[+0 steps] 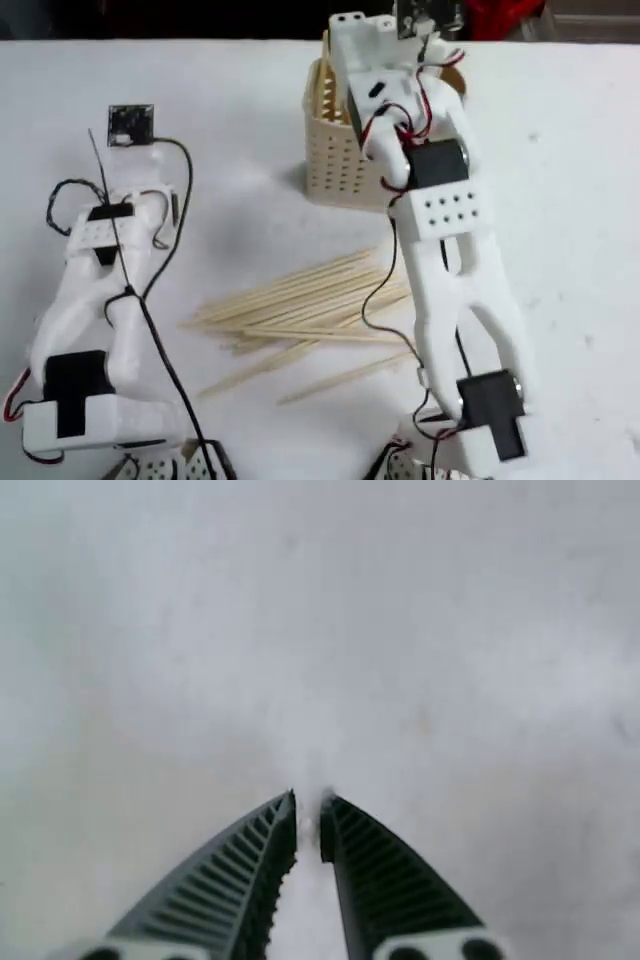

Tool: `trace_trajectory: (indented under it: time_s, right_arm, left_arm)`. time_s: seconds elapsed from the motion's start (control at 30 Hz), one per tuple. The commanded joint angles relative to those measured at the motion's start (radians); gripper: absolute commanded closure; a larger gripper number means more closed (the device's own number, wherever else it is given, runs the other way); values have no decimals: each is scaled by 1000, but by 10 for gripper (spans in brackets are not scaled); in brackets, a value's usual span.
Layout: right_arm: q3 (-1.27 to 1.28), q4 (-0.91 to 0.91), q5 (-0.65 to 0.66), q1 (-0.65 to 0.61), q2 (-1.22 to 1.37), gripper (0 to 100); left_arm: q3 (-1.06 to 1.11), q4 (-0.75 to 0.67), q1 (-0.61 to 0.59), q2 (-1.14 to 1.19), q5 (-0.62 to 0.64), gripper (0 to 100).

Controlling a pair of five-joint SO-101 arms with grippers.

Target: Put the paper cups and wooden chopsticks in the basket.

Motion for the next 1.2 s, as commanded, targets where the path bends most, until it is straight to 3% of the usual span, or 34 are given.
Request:
trace_trajectory:
  time_s: [0.0,0.1,0.27,0.4,0.5,0.73,0.83,1.0,1.17]
  right_arm:
    - [-60,-27,-9,41,-5,981]
    - [-46,-25,-8,61,-1,969]
    - [-6,-18,-14,71,-8,844]
    - [-8,51,-8,71,-10,837]
    - [-3,206,-8,94,-48,837]
    - [28,776,-9,225,-231,833]
    - [114,829,8,237,-306,833]
    - [362,828,175,156,-467,833]
    - [614,820,196,27,-665,811]
  left_arm:
    - [-3,-20,-10,-41,-6,932]
    - [-3,-20,-10,-41,-6,932]
    - [-3,-20,-10,-41,-6,932]
    - [-3,-20,-10,-41,-6,932]
    - [-3,-20,-10,-41,-6,932]
    - [-3,-20,-10,-41,-6,932]
    - [-3,-20,-10,-41,-6,932]
    - [-3,-20,-10,-41,-6,932]
    - [-3,-20,-10,-39,-6,932]
